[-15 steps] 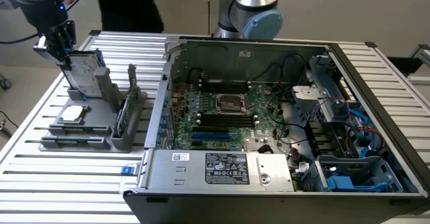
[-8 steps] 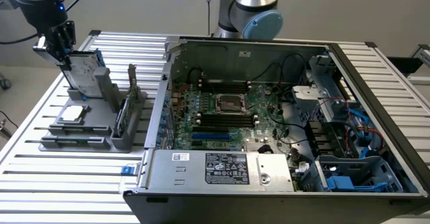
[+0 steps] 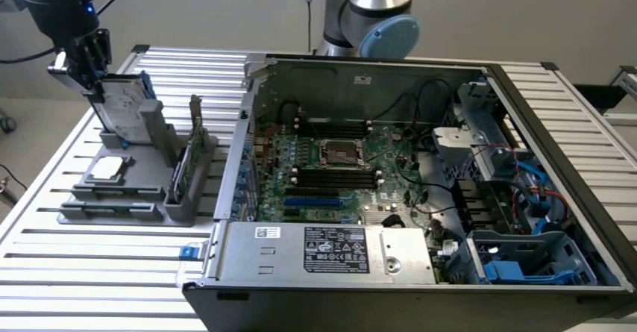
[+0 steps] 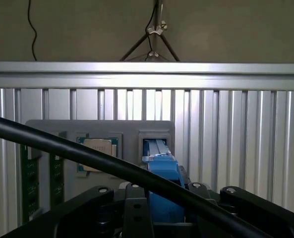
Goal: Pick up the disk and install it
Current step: 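Pick up the disk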
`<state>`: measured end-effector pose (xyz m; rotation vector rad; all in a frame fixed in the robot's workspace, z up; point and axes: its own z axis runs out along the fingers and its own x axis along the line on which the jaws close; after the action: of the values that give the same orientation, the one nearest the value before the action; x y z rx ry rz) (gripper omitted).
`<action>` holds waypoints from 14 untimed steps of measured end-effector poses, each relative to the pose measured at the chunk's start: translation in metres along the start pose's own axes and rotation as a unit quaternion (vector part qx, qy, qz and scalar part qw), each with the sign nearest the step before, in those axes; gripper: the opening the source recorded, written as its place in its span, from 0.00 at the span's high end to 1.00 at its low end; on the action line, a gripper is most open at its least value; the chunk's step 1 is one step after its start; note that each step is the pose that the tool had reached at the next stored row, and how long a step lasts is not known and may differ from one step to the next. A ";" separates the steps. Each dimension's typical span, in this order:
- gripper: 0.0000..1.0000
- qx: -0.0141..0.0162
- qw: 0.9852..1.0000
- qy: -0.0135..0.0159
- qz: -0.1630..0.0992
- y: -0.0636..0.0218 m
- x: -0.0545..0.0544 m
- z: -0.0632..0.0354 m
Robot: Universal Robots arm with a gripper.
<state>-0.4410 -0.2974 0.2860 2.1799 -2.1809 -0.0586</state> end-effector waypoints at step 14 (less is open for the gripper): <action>0.67 0.000 1.000 0.000 0.000 0.0035 0.001 -0.0517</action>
<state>-0.4410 -0.2974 0.3379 2.1799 -2.1809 -0.0585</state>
